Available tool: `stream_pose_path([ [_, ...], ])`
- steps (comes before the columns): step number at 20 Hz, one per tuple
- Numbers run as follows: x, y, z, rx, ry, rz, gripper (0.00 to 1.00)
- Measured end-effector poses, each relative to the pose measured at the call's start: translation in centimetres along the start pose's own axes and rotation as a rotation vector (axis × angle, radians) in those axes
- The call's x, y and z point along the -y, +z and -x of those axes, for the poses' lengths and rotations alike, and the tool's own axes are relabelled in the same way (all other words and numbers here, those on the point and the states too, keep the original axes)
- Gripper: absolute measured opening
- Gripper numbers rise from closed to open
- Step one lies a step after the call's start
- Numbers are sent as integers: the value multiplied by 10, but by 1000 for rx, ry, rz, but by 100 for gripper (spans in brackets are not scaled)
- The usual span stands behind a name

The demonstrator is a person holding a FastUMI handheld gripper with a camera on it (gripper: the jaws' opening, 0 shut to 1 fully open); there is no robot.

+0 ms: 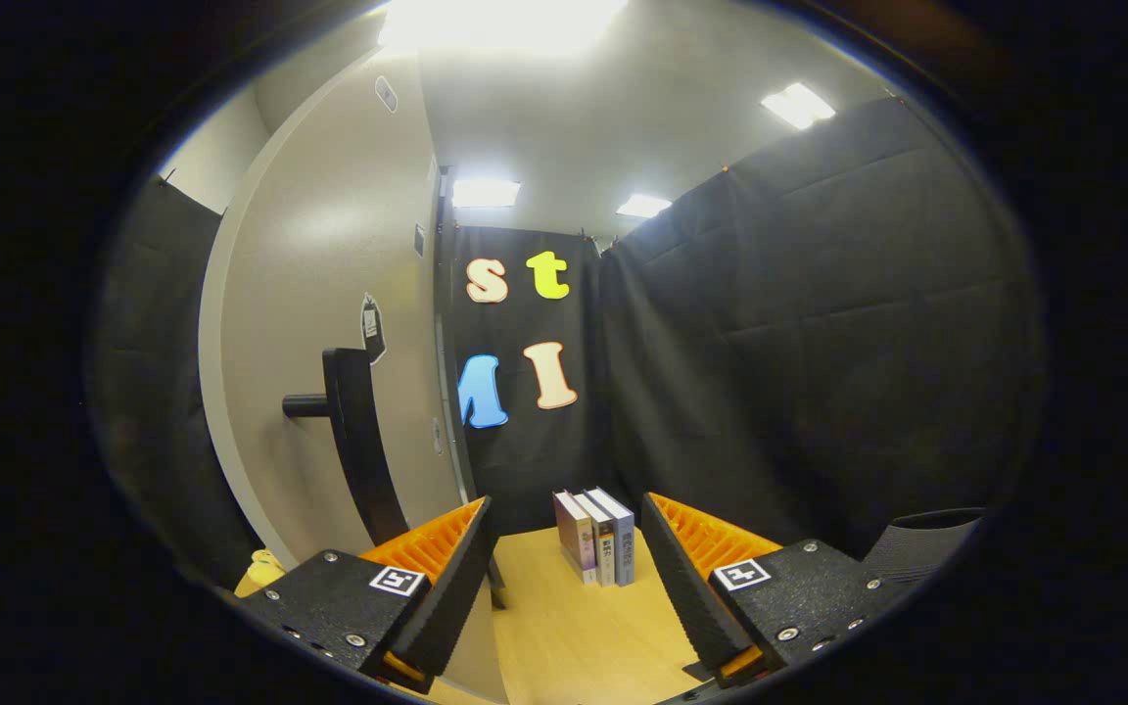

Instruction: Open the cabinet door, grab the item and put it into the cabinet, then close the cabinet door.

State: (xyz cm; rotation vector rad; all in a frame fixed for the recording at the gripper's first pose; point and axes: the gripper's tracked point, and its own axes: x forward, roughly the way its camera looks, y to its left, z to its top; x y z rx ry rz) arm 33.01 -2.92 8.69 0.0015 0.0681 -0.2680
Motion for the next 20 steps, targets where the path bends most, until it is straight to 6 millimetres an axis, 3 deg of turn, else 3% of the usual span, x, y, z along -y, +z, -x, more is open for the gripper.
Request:
stream_pose_path([
  [8,-76,-8,4,-18,142,-11,92],
  [20,-182,-19,-11,-45,285,-34,92],
])
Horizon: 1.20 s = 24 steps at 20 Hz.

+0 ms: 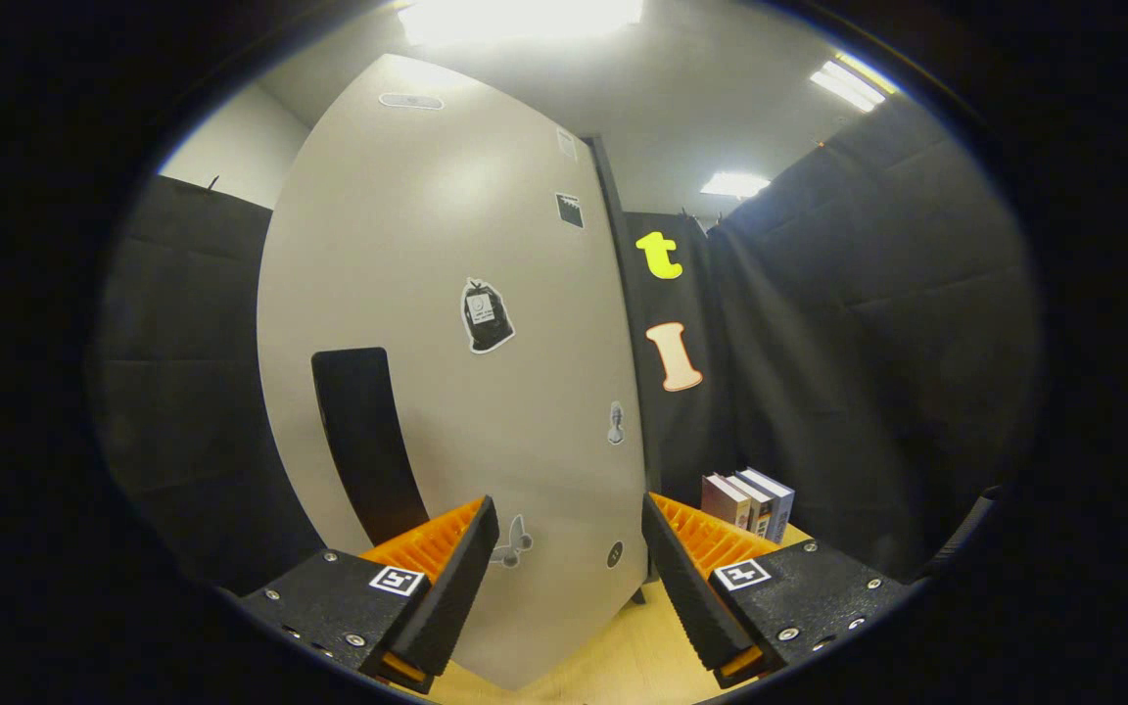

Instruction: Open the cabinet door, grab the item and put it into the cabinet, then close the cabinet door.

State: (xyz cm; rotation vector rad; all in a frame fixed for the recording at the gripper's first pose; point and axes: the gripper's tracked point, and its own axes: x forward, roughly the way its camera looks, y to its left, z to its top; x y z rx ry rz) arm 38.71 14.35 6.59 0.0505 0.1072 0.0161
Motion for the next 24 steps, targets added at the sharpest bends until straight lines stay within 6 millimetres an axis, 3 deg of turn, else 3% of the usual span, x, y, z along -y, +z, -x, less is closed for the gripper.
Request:
stream_pose_path([
  [6,-67,-15,-22,-20,131,22,93],
  [10,-79,-25,-21,-23,155,26,94],
  [14,-72,-29,-12,-23,144,45,93],
  [18,-54,-27,14,0,129,57,93],
  [24,-9,-33,54,32,72,115,93],
])
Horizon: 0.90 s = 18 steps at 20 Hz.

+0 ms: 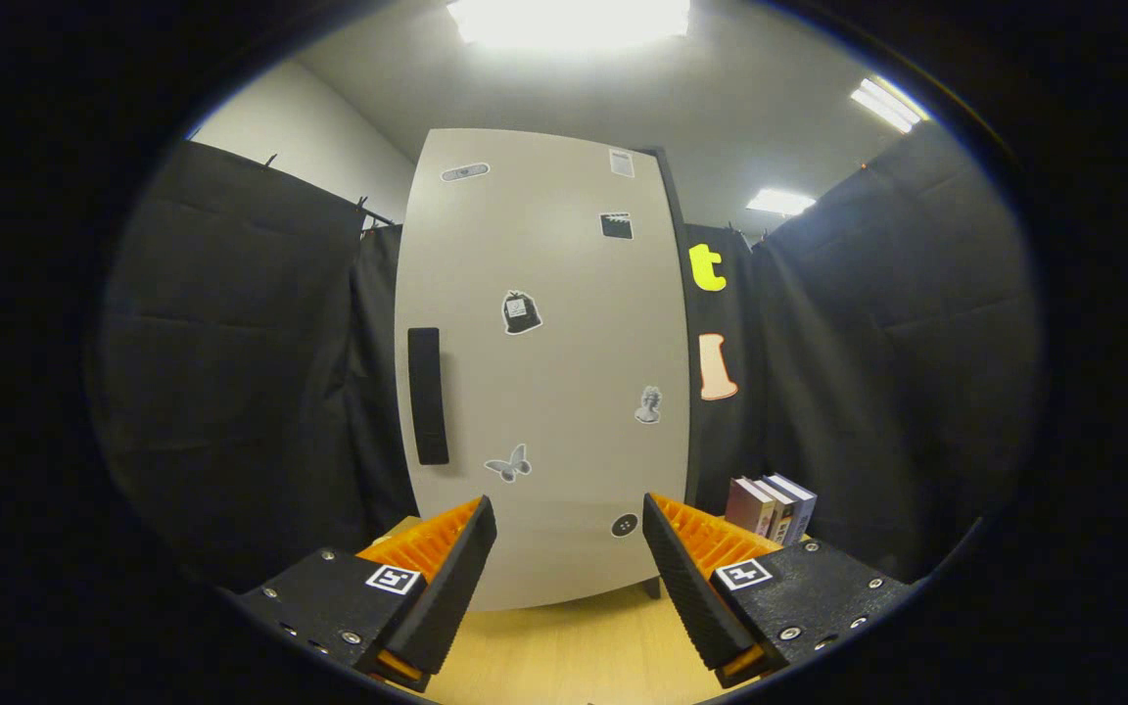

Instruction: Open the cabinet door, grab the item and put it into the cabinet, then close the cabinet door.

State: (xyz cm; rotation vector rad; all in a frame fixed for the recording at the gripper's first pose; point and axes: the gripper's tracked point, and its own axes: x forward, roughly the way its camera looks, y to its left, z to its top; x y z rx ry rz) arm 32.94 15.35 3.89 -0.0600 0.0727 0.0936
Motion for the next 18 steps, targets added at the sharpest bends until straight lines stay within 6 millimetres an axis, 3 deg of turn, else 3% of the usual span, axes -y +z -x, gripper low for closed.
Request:
stream_pose_path([
  [5,25,-17,33,5,-51,59,93],
  [10,32,-34,62,11,-72,43,94],
  [18,28,-63,75,-33,-61,15,94],
])
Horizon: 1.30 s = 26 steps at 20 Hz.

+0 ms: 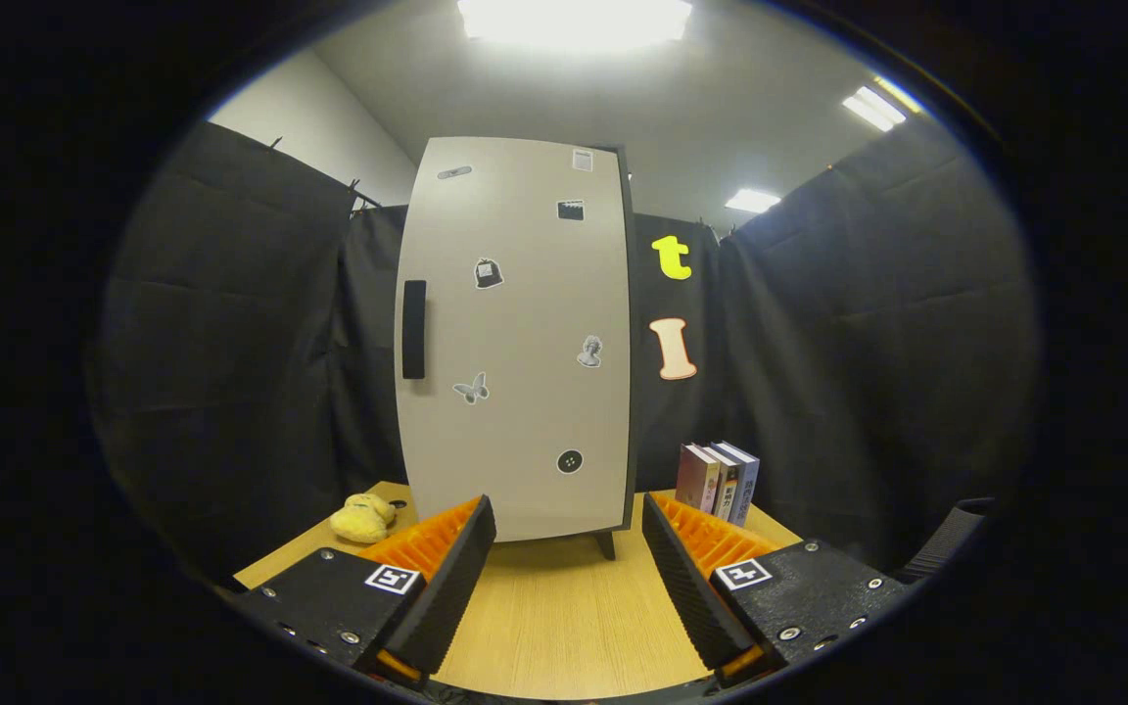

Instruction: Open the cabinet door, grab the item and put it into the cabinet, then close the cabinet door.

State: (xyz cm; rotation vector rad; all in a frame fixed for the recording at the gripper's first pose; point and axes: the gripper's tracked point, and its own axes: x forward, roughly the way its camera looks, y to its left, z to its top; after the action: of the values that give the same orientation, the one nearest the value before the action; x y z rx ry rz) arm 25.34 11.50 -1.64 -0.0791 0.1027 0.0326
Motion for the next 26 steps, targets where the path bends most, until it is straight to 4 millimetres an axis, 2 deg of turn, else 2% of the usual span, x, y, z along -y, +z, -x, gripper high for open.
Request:
stream_pose_path([
  [14,-5,9,8,25,15,20,93],
  [26,-12,5,7,11,25,5,94],
])
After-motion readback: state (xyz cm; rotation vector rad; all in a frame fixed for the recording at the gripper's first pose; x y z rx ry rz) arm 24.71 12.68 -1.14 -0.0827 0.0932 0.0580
